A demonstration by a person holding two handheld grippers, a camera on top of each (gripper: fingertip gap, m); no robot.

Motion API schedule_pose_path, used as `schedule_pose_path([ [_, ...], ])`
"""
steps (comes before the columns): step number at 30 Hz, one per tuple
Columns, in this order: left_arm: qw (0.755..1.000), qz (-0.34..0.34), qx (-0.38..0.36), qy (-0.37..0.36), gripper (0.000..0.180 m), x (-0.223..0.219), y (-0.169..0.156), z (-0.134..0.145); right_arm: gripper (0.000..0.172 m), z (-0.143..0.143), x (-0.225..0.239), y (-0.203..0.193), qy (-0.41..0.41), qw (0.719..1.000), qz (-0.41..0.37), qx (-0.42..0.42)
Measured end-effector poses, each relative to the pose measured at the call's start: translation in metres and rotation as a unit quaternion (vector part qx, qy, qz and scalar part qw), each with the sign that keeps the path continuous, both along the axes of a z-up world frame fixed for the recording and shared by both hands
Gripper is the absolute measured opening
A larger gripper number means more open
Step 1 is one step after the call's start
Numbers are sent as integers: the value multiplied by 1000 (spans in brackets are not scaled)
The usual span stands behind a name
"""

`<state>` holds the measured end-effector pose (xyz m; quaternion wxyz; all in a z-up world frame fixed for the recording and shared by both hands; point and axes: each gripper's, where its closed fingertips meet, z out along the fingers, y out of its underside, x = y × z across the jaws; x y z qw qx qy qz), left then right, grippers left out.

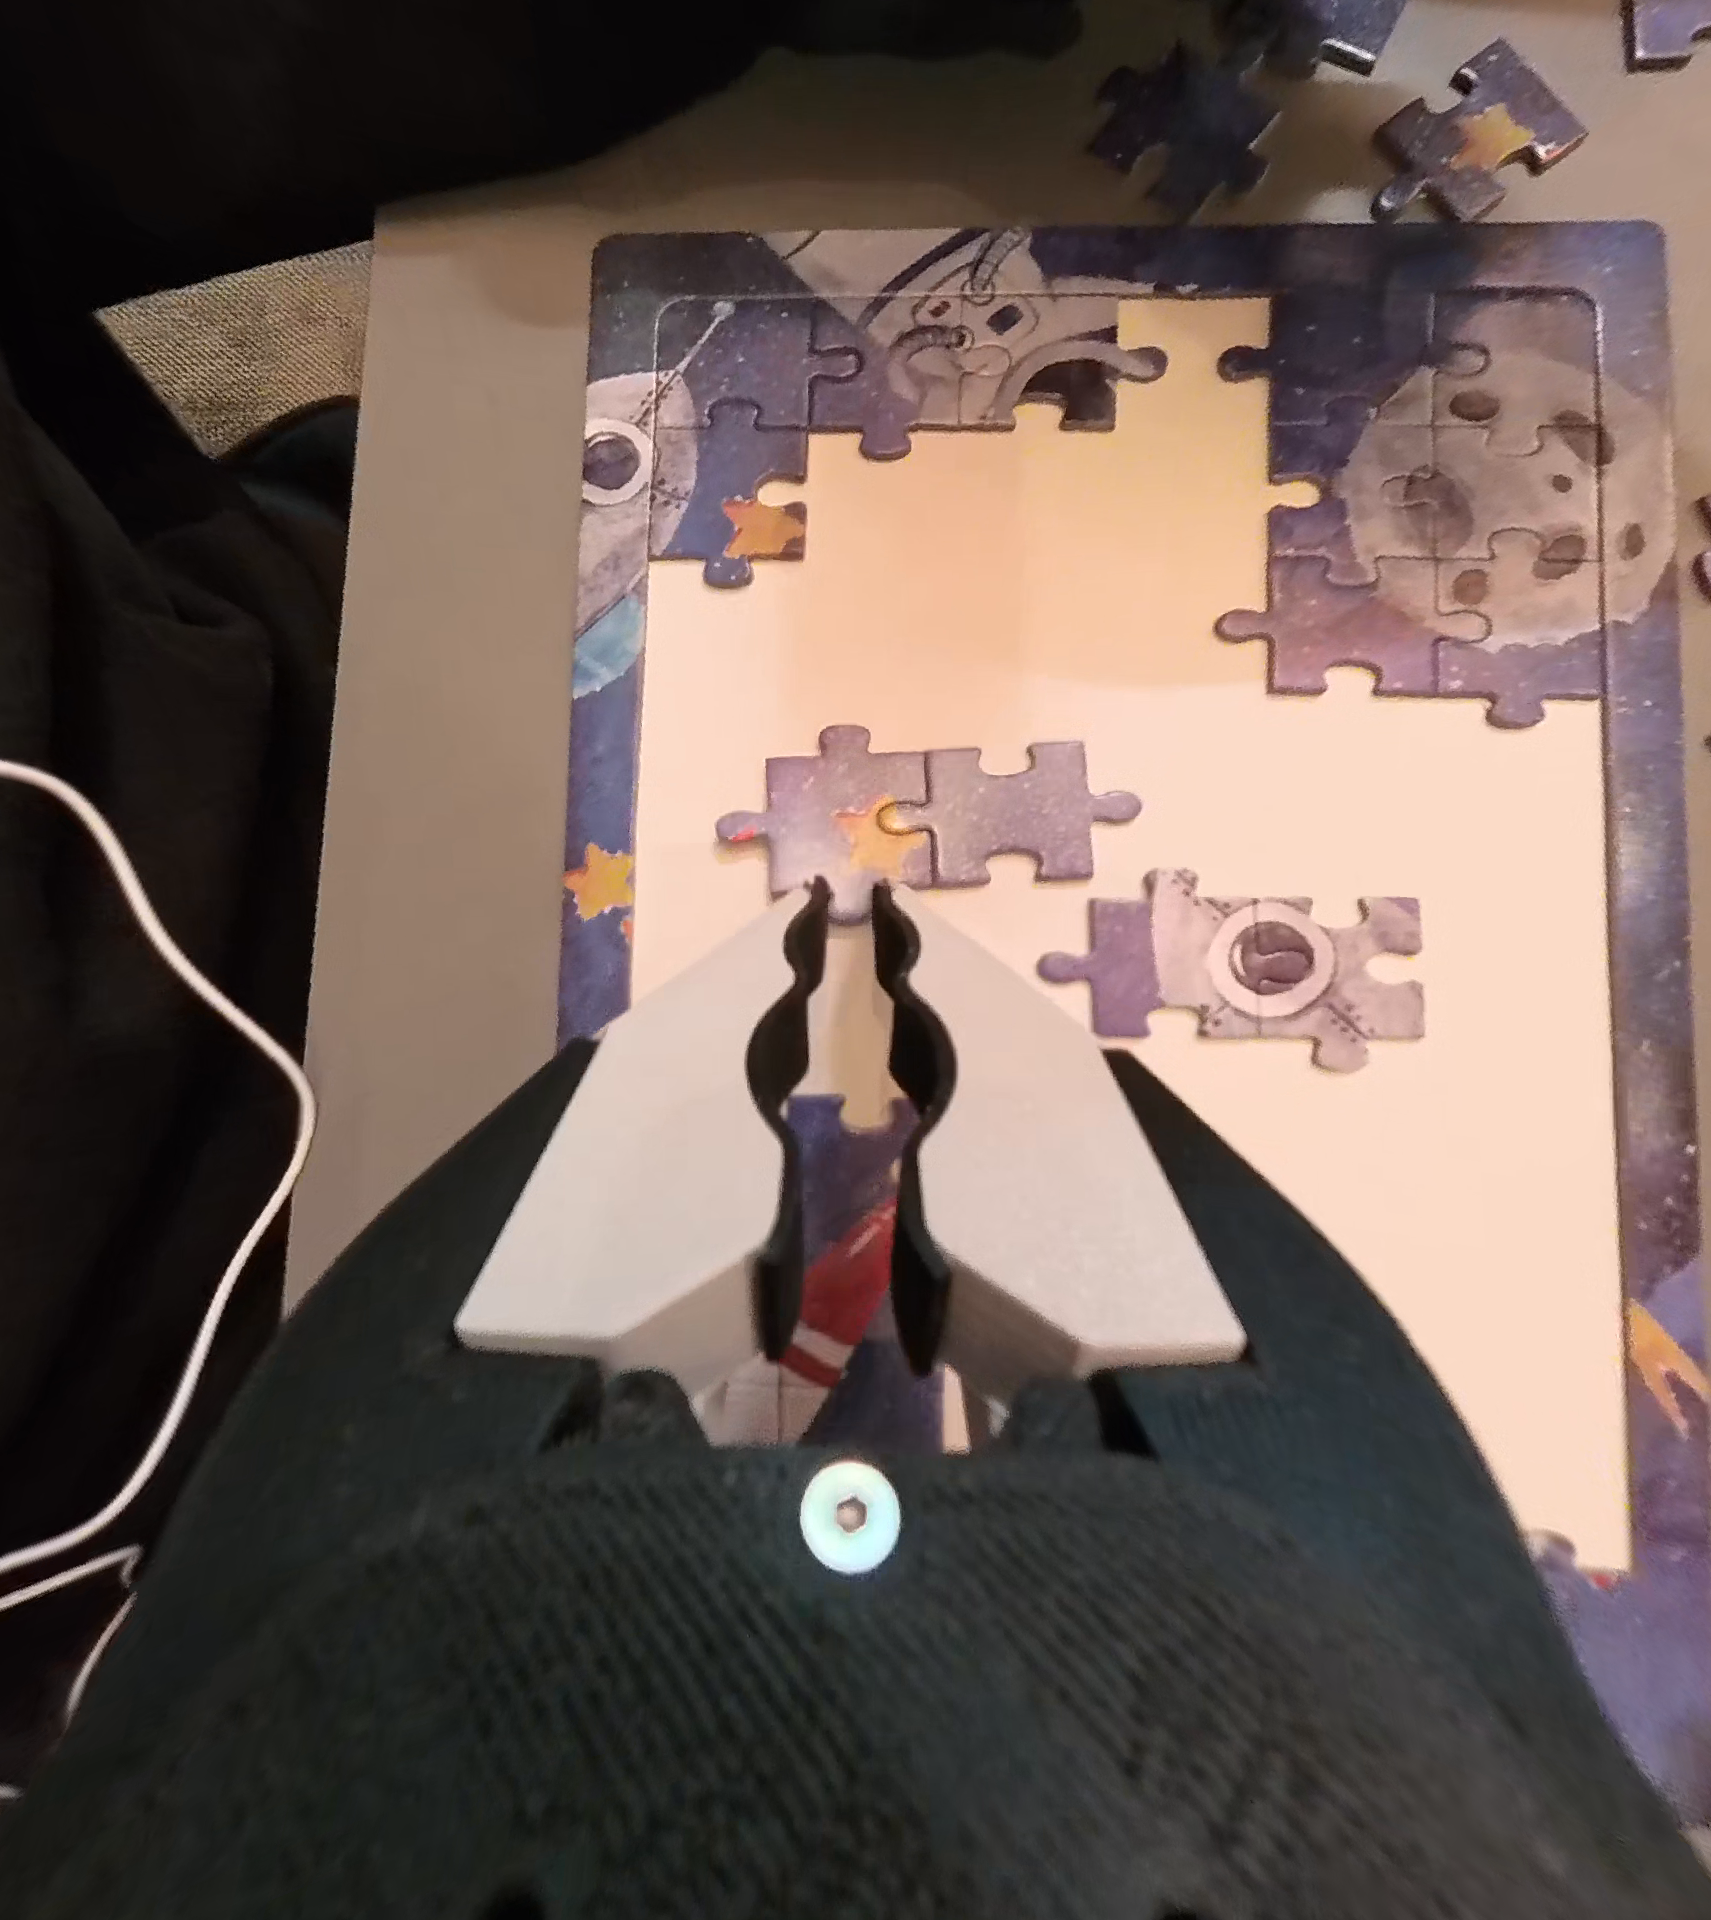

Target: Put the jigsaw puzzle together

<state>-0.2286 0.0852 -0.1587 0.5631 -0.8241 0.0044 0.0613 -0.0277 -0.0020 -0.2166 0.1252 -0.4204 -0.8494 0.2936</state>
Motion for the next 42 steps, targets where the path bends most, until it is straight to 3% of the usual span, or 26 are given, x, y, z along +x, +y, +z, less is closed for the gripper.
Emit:
schedule_pose_path([
  [3,1000,0,-1,0,16,0,0,0,0,5,6,3,8,1000,-7,6],
  [10,1000,0,-3,2,16,0,0,-1,2,15,20,12,26,999,-21,9],
  [15,1000,1,-6,5,16,0,1,-3,50,20,-1,10,56,998,22,13],
  [21,1000,4,-3,2,16,-1,0,-2,74,7,-22,12,24,994,109,20],
  [30,1000,-2,-3,1,17,1,1,-1,72,-7,-15,12,-44,980,181,67],
  [35,1000,-3,-3,1,18,1,1,-1,61,-7,-12,12,-49,977,189,82],
  [42,1000,-3,-5,3,18,1,1,-2,61,-7,-11,11,-47,980,177,82],
])
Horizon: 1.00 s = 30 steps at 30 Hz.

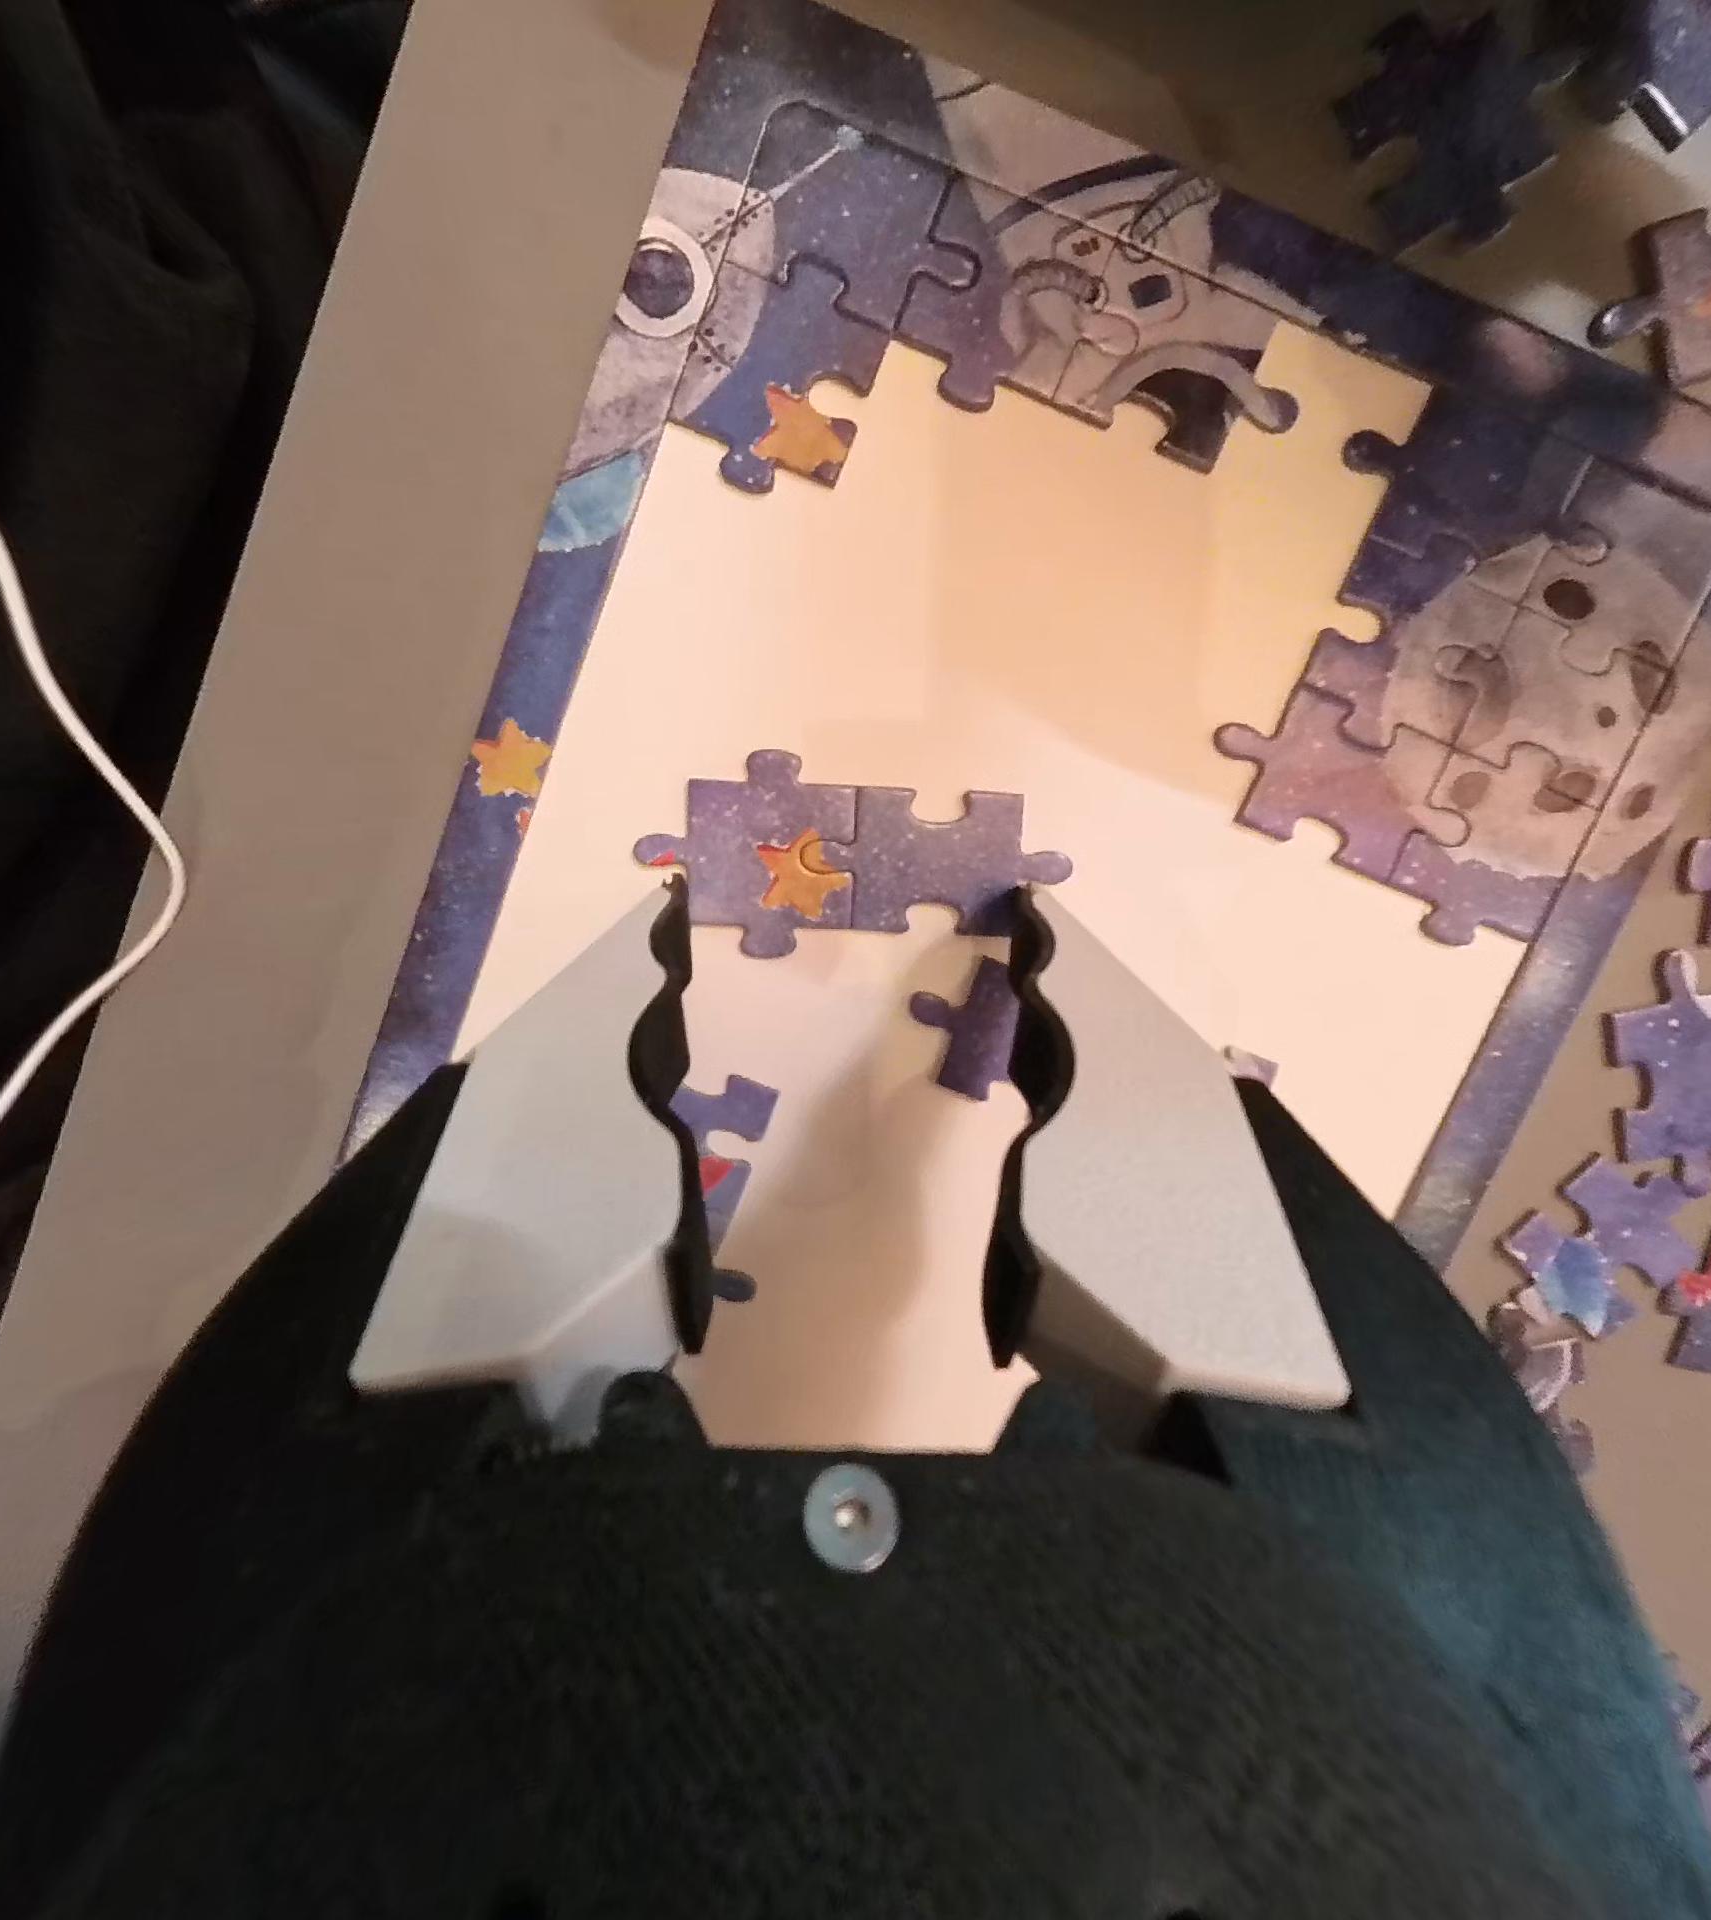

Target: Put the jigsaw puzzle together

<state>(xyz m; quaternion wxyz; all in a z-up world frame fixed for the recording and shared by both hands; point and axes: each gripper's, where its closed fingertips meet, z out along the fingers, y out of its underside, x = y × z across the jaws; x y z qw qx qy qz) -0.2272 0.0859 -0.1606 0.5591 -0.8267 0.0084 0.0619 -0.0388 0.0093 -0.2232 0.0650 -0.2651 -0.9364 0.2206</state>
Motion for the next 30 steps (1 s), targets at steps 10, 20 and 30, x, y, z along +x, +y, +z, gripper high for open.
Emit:
schedule_pose_path([
  [10,1000,0,0,0,18,0,0,0,60,11,10,4,15,1000,-26,-5],
  [20,1000,0,-2,2,18,0,0,-1,60,19,31,67,30,991,-129,9],
  [30,1000,3,-3,2,18,-1,0,-1,60,6,32,70,21,989,-144,6],
])
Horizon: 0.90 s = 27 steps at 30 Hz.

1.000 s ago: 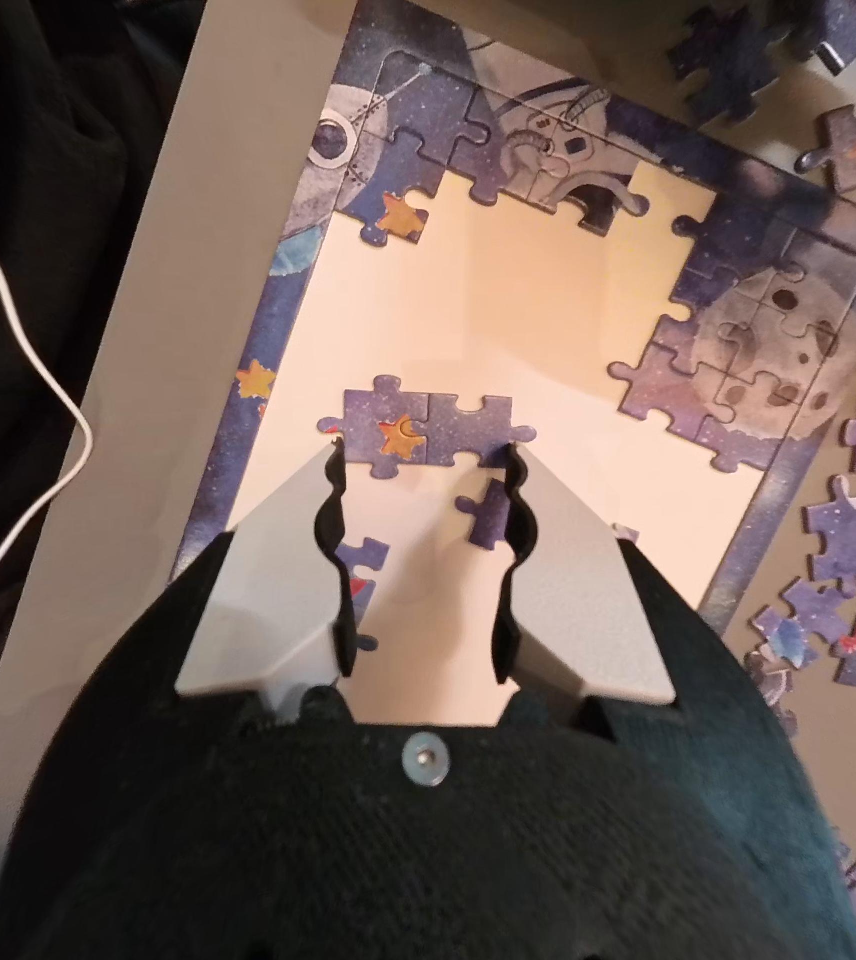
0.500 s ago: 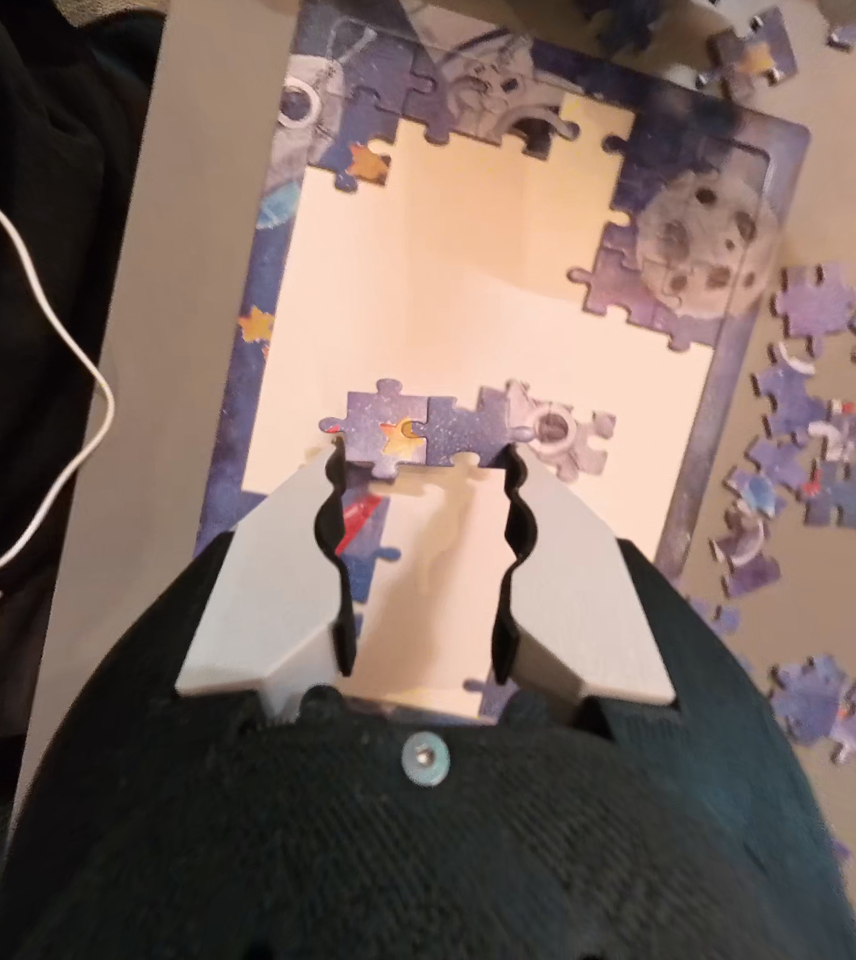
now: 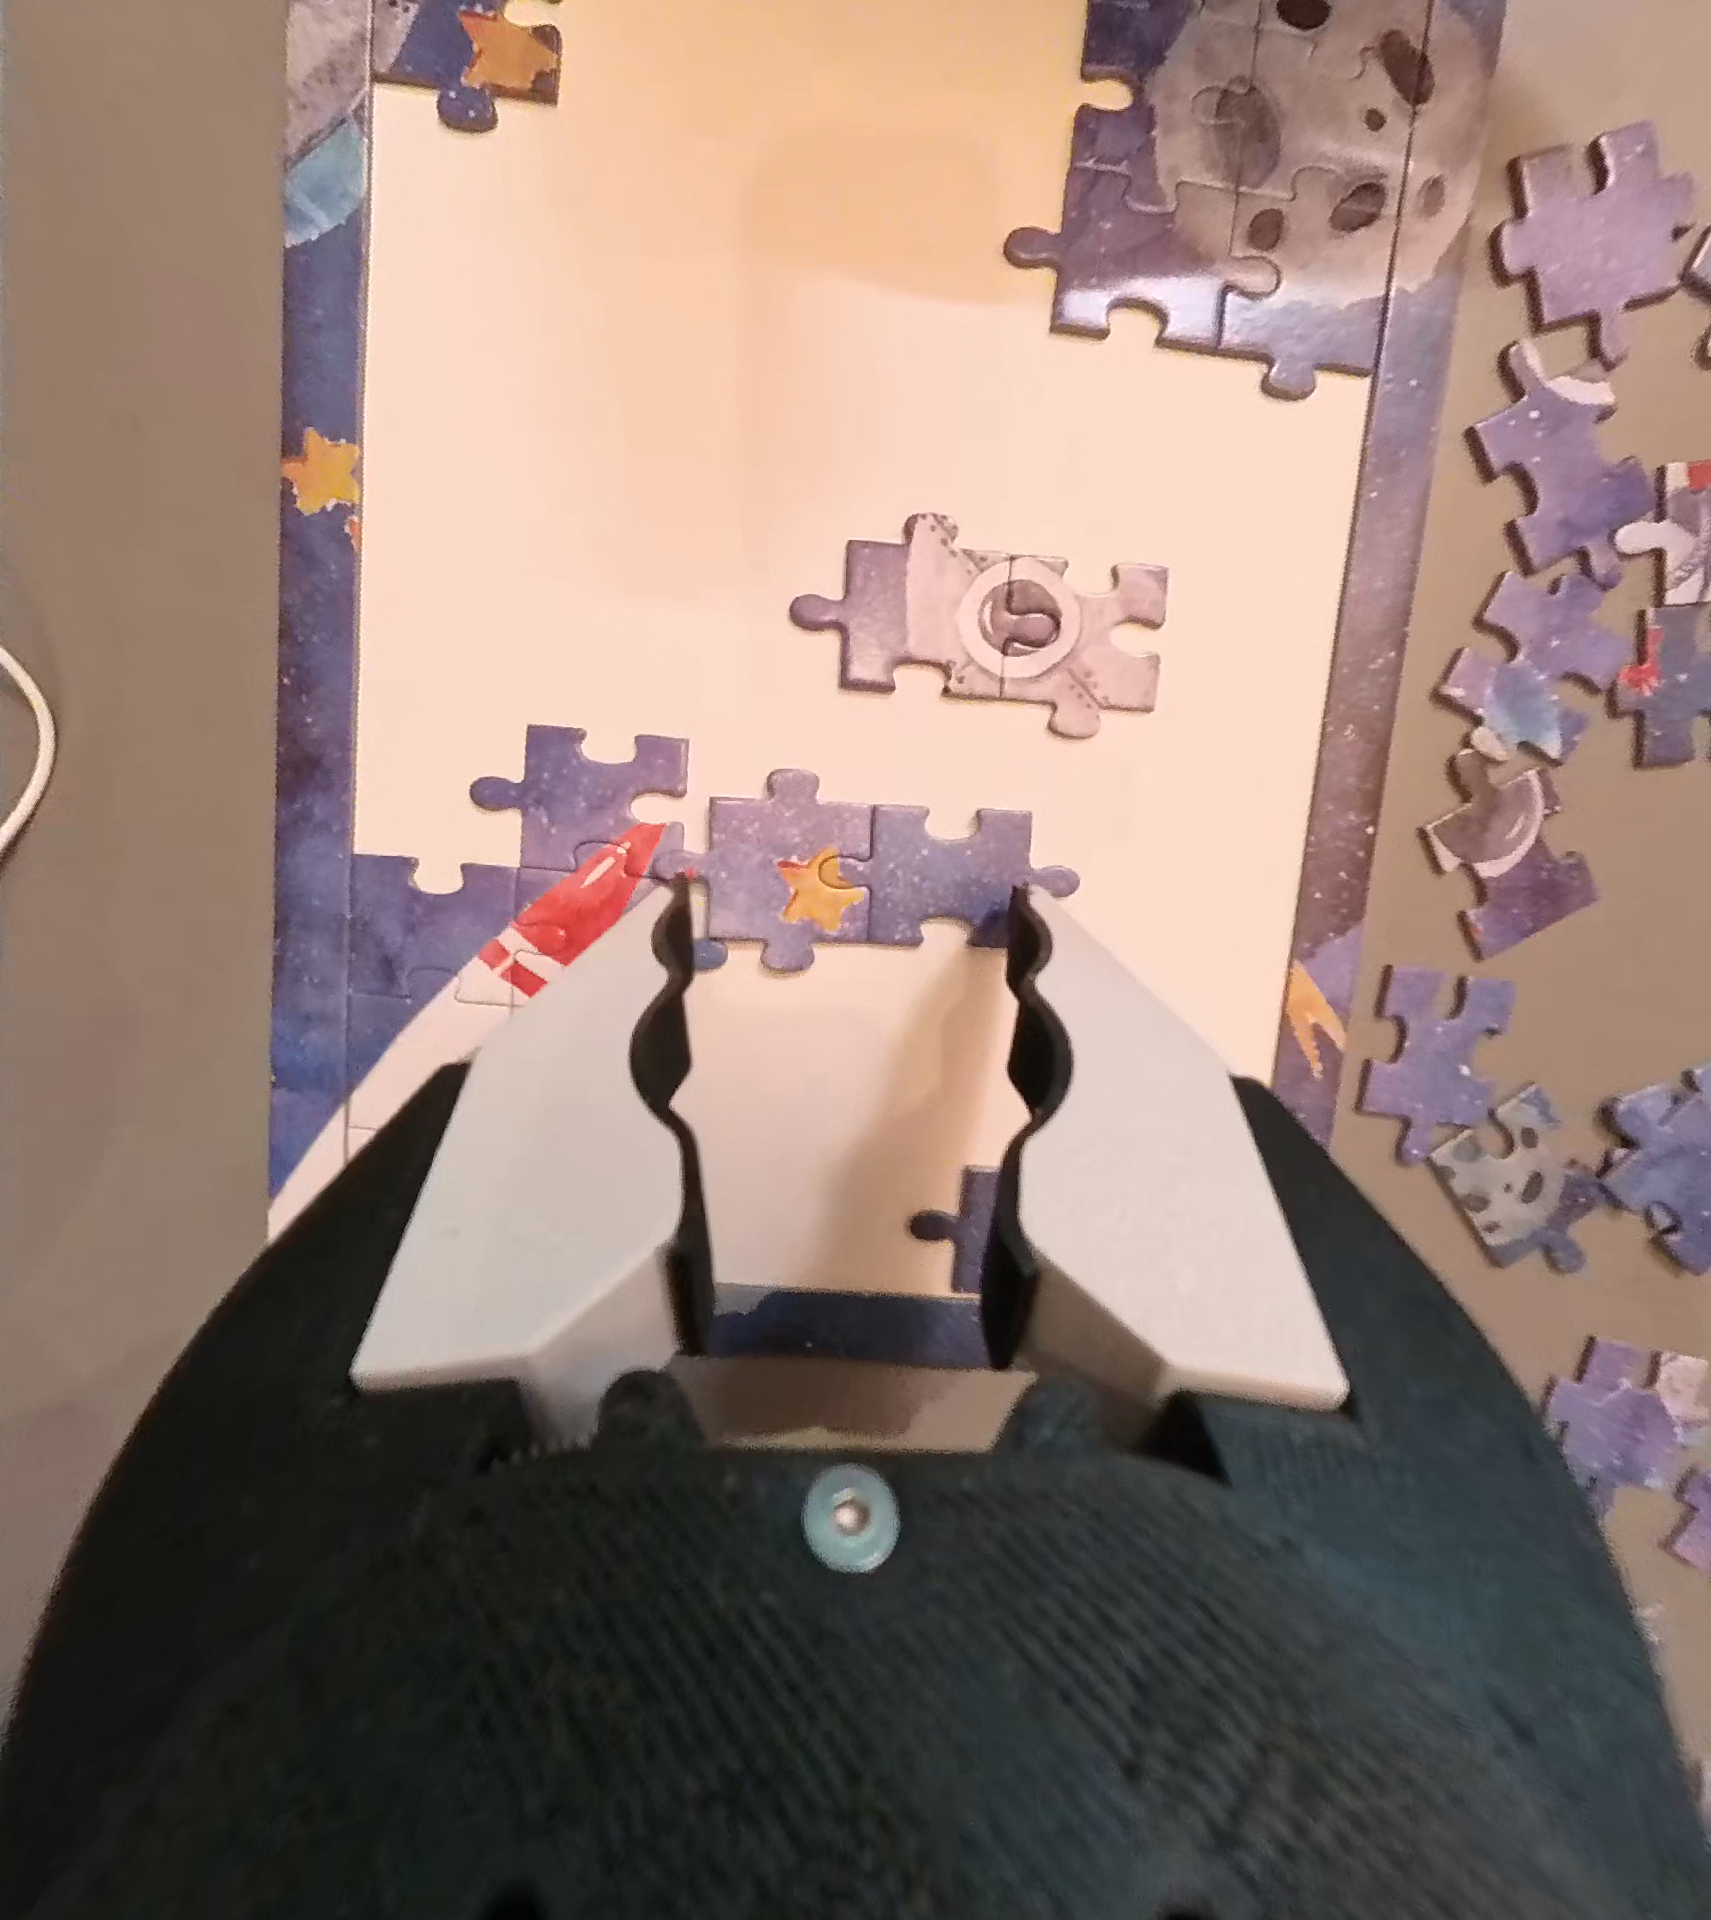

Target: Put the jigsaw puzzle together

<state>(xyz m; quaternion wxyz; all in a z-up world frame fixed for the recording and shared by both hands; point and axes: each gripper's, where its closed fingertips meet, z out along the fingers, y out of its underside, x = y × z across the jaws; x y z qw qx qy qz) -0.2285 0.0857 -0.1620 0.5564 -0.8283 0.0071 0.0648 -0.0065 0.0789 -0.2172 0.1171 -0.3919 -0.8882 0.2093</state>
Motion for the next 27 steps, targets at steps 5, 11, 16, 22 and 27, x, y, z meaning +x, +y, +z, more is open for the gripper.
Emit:
schedule_pose_path([
  [5,1000,-1,-2,4,18,1,0,-1,60,2,0,0,7,1000,-13,-7],
  [11,1000,-1,-1,3,18,0,0,0,60,-1,-4,-1,15,1000,-24,-6],
  [16,1000,0,-1,3,18,1,0,-1,58,0,-5,-7,22,999,-23,-8],
  [22,1000,0,-1,4,18,1,0,0,58,1,-4,-7,24,999,-25,-6],
  [27,1000,-1,-2,3,19,1,0,-1,59,8,1,0,30,998,-56,-25],
])
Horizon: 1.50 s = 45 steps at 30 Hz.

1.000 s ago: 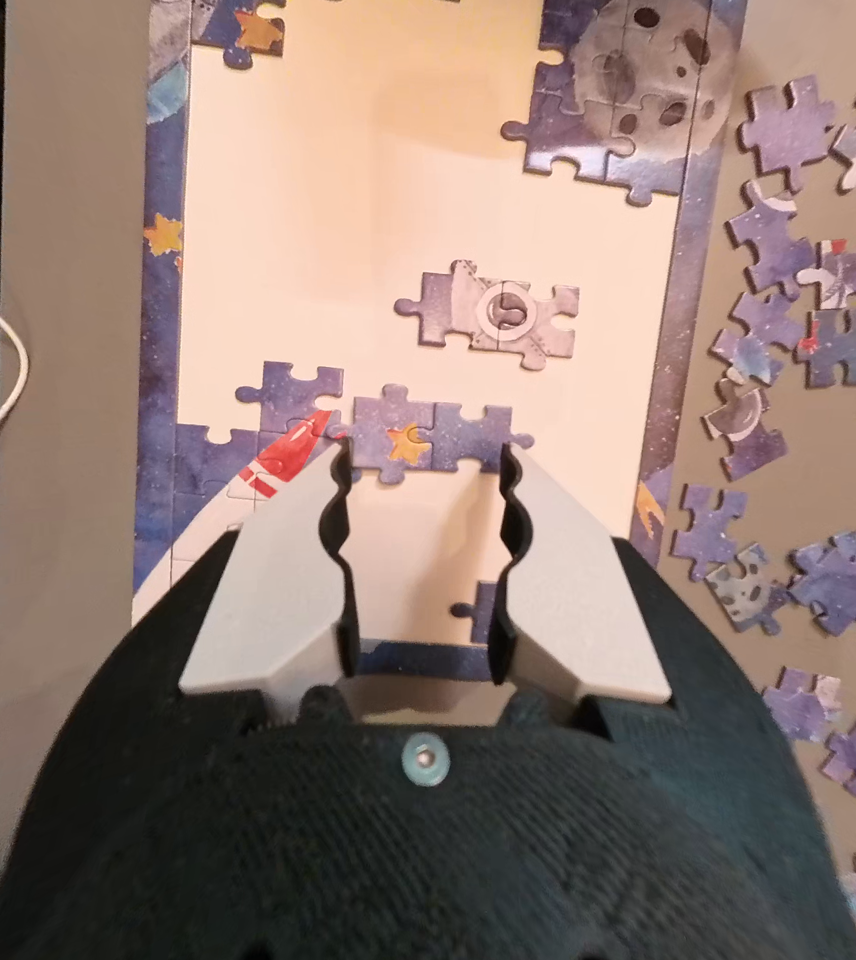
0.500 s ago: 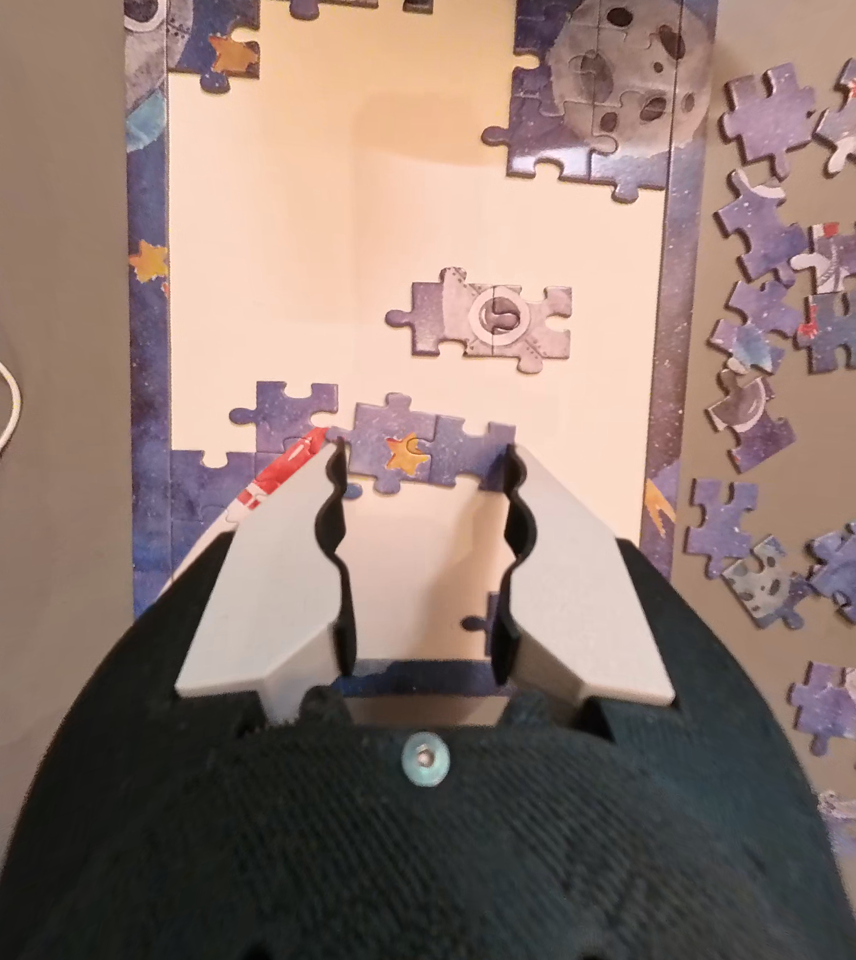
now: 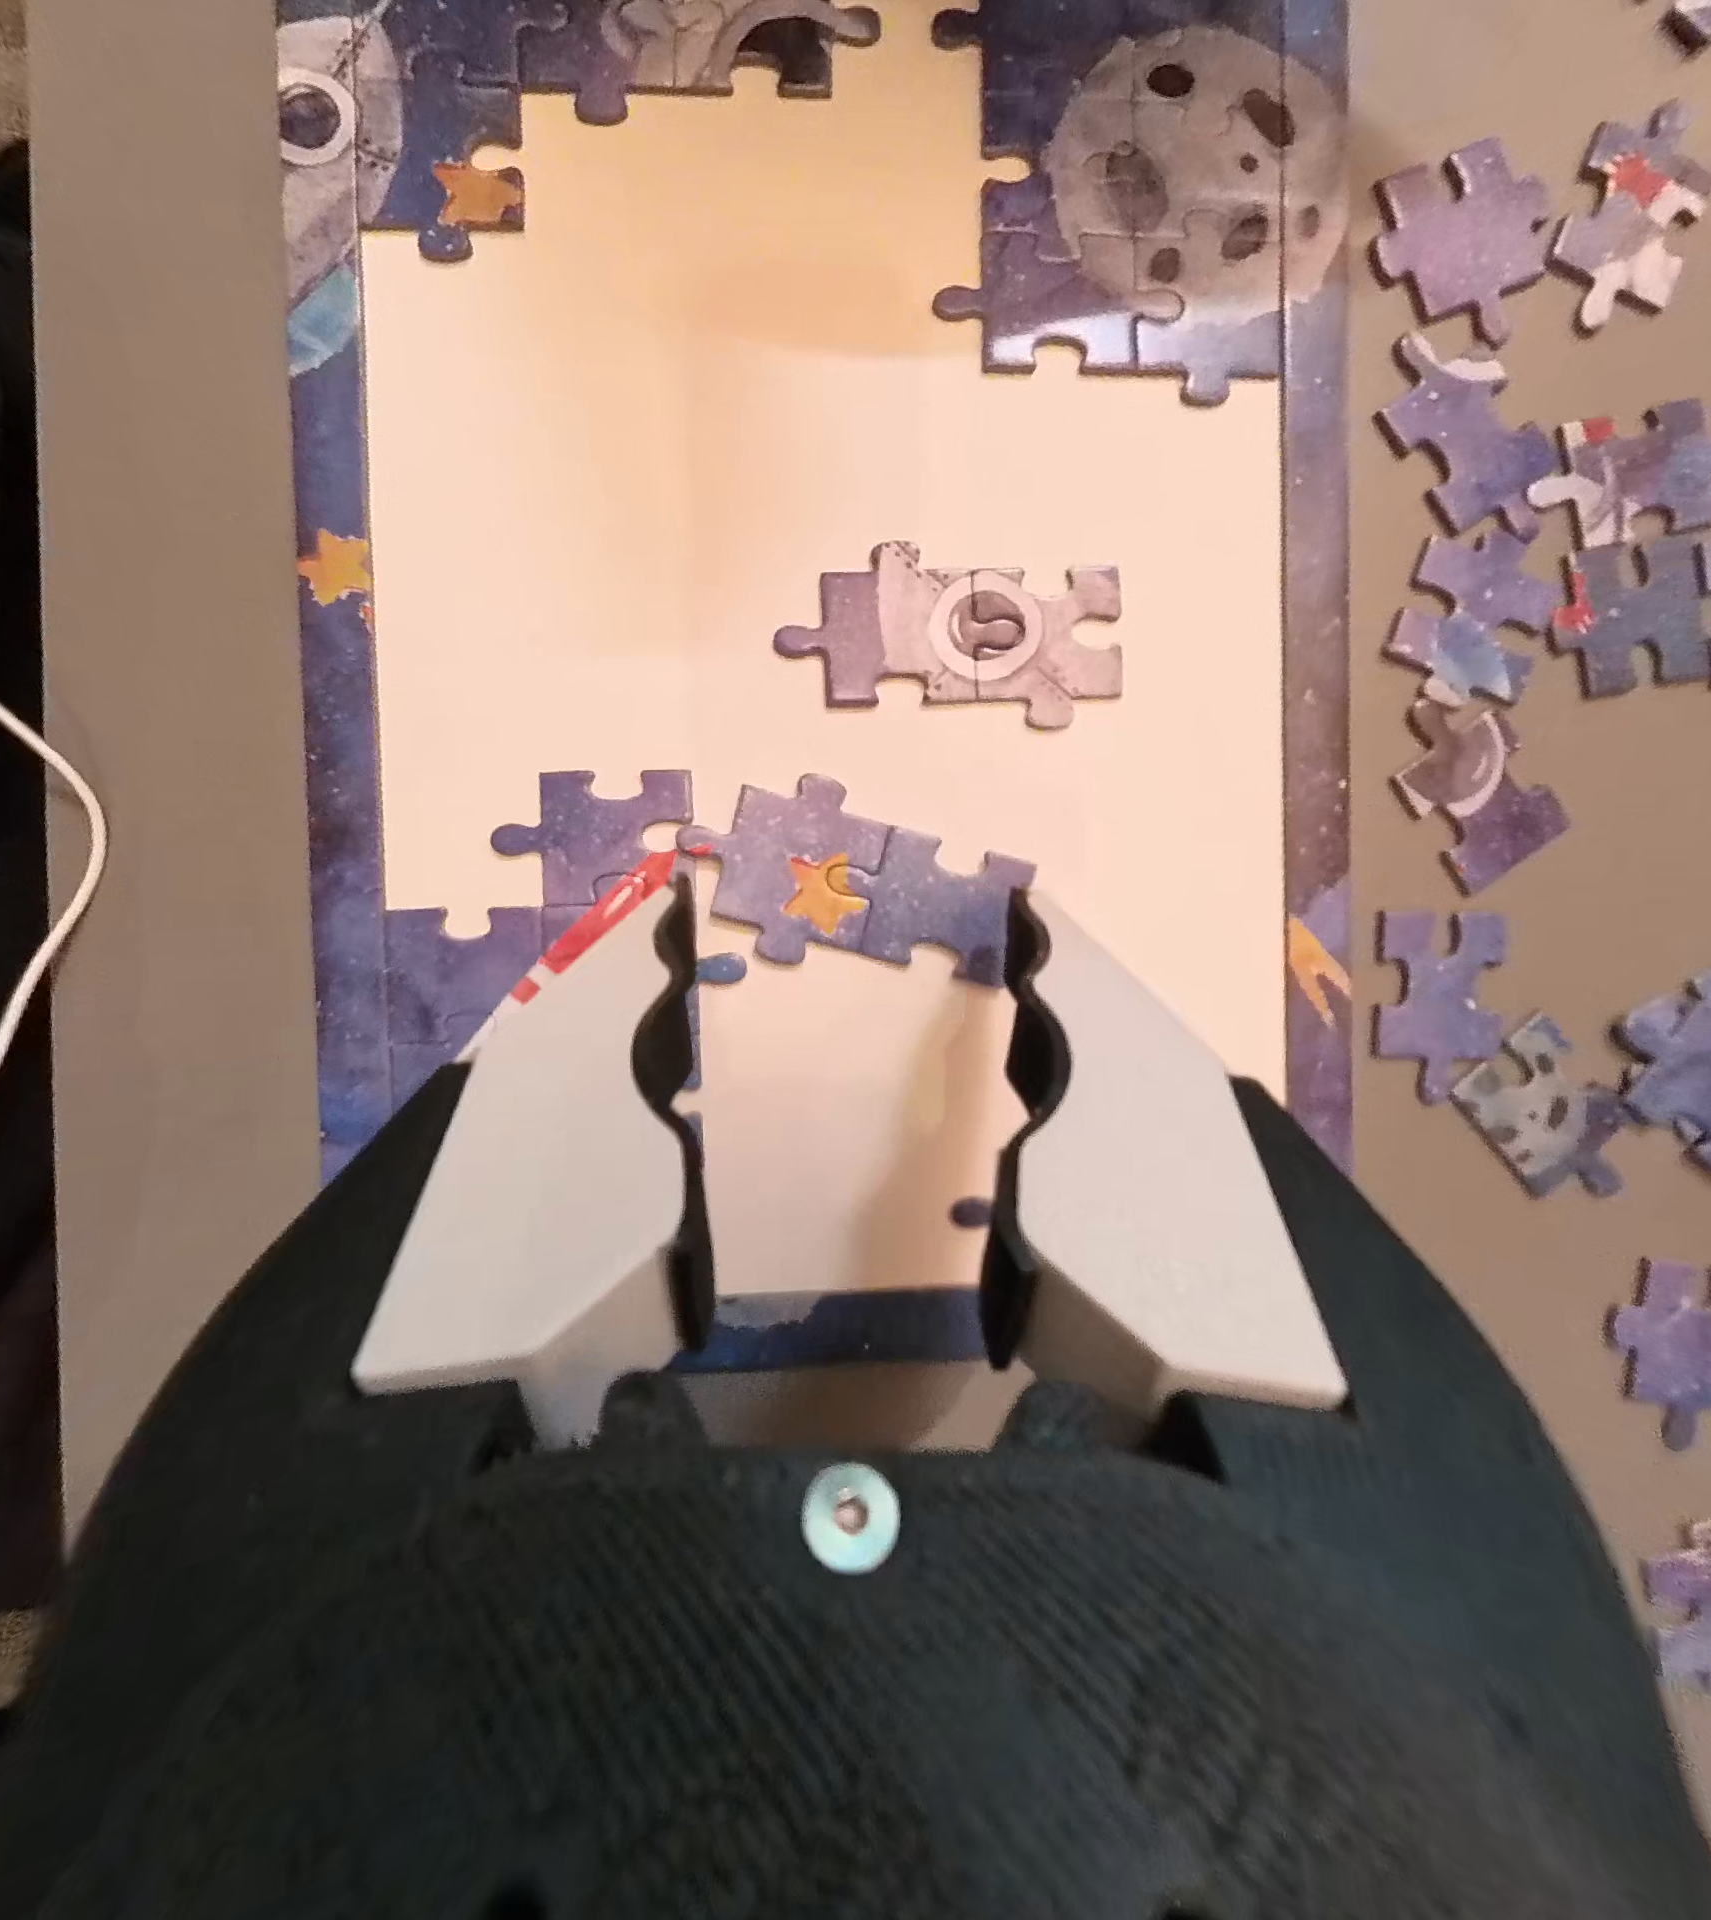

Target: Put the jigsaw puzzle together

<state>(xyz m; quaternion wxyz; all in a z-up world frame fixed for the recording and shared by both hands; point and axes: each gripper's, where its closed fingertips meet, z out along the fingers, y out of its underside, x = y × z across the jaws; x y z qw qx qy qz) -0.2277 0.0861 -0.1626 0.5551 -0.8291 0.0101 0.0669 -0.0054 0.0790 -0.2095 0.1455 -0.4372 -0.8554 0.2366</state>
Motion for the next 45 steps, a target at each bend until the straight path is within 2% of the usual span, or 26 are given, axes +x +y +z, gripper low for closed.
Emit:
schedule_pose_path([
  [9,1000,1,1,-1,18,0,0,0,60,-12,1,4,-12,1000,-17,-12],
  [24,1000,0,-1,1,19,0,0,0,59,-7,-7,-7,-31,997,34,-55],
  [32,1000,-9,12,7,18,5,0,5,59,-2,-2,0,-18,998,4,-54],
  [37,998,-45,28,22,19,22,2,12,58,-1,24,-3,-4,996,-30,-84],
  [39,997,-72,23,3,18,37,2,13,58,-2,35,-6,-4,995,-37,-96],
  [43,975,-196,-28,-103,20,111,-18,21,59,-5,48,-18,1,992,-31,-124],
  [45,961,-241,-65,-119,24,146,-33,24,61,-6,50,-20,6,992,-26,-124],
])
